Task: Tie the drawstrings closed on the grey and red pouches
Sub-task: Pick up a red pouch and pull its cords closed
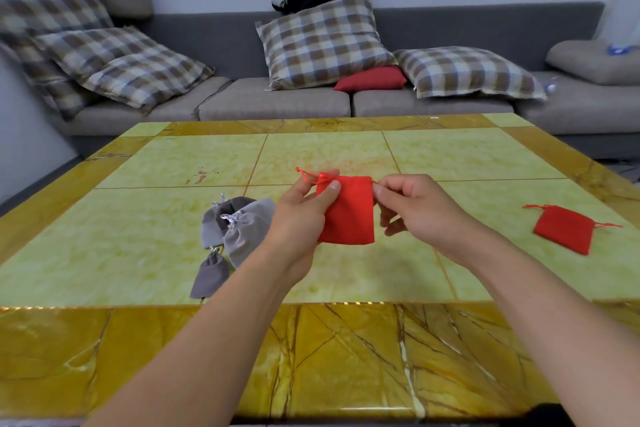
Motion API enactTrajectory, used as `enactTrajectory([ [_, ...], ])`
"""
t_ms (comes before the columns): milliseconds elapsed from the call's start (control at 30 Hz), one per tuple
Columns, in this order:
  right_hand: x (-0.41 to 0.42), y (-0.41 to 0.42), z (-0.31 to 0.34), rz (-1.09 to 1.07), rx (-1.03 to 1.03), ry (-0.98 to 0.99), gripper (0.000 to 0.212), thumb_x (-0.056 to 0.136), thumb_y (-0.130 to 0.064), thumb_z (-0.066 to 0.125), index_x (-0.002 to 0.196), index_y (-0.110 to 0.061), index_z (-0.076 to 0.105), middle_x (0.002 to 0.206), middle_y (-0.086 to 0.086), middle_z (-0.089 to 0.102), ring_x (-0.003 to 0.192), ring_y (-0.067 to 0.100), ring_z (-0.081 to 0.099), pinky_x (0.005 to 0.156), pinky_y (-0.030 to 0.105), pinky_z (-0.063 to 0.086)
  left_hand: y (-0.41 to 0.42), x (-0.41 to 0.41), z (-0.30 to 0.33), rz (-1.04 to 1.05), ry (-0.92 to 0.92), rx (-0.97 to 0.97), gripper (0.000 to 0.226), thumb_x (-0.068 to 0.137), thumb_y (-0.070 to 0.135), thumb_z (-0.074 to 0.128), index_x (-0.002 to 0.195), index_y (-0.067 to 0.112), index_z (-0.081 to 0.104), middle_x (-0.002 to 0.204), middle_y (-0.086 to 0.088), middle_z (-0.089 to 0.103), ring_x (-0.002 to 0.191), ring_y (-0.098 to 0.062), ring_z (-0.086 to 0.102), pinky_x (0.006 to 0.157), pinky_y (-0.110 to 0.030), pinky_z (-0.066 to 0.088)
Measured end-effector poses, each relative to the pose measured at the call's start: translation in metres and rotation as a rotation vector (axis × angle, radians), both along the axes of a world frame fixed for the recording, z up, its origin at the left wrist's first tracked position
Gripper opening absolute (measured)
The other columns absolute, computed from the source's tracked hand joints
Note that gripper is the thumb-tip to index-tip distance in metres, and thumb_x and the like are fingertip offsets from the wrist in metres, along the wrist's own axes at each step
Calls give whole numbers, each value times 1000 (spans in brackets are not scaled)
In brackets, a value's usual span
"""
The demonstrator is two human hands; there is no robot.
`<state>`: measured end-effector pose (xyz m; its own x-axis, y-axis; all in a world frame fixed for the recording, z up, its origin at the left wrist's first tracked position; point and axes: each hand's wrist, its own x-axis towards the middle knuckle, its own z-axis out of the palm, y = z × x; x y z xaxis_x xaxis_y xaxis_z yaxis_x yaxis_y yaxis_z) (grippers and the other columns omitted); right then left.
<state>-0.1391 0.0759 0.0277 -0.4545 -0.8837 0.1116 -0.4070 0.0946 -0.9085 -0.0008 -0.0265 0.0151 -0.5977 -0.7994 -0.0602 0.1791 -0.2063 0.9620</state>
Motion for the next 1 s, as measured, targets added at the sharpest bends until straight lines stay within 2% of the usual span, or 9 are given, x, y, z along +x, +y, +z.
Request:
enactTrajectory([
  [133,7,-2,2,53,-30,-297,29,103,-24,49,94,-7,71,84,5,68,72,18,63,67,34,52,2,1,4,10,4,59,34,102,46,44,107,26,71,99,3,71,91,-18,63,81,-42,53],
  [267,5,-2,7,97,-78,-546,29,101,-25,51,78,-12,62,85,3,65,72,18,61,67,34,47,-3,4,6,35,58,244,42,104,46,35,102,27,72,105,-2,73,96,-21,68,88,-49,57],
  [367,2,-2,9,54,-162,-743,33,98,-24,53,67,-14,49,94,4,67,72,18,60,64,31,45,-5,4,6,41,139,380,40,104,43,38,97,22,71,96,0,73,83,-18,67,72,-38,56],
  [467,2,-3,14,21,-299,-1013,33,92,-21,54,62,-17,42,101,7,72,69,17,57,57,25,39,-7,2,6,20,215,464,37,105,39,40,97,20,71,96,2,75,87,-18,61,79,-30,48],
  [567,1,-6,15,47,-397,-1201,31,88,-20,55,60,-17,42,81,2,68,53,10,47,46,20,32,-7,4,9,-15,250,472,33,105,36,41,95,21,68,100,5,75,71,-12,51,67,-25,36],
  [633,-1,-7,16,50,-396,-1210,34,91,-18,52,60,-17,41,64,-1,51,47,9,38,41,19,30,-11,8,15,-7,287,472,35,105,33,39,83,18,61,81,2,71,62,-12,47,60,-25,32],
  [733,-13,-3,21,-29,-379,-1135,38,96,-13,47,60,-17,36,57,-1,37,44,9,29,40,19,27,-14,13,24,65,275,345,41,106,30,36,70,16,49,61,0,54,56,-14,45,61,-25,37],
  [867,-20,-2,23,-112,-438,-975,39,96,-11,48,61,-18,33,55,-2,37,44,9,28,42,20,26,-5,7,25,88,240,203,42,106,32,37,71,16,52,59,1,56,57,-14,50,64,-25,44],
  [1000,-14,2,12,-83,-333,-864,38,98,-15,48,62,-17,36,58,-1,38,49,11,27,46,23,26,1,9,18,31,199,101,44,106,36,36,74,15,57,63,1,58,60,-13,52,66,-27,45],
])
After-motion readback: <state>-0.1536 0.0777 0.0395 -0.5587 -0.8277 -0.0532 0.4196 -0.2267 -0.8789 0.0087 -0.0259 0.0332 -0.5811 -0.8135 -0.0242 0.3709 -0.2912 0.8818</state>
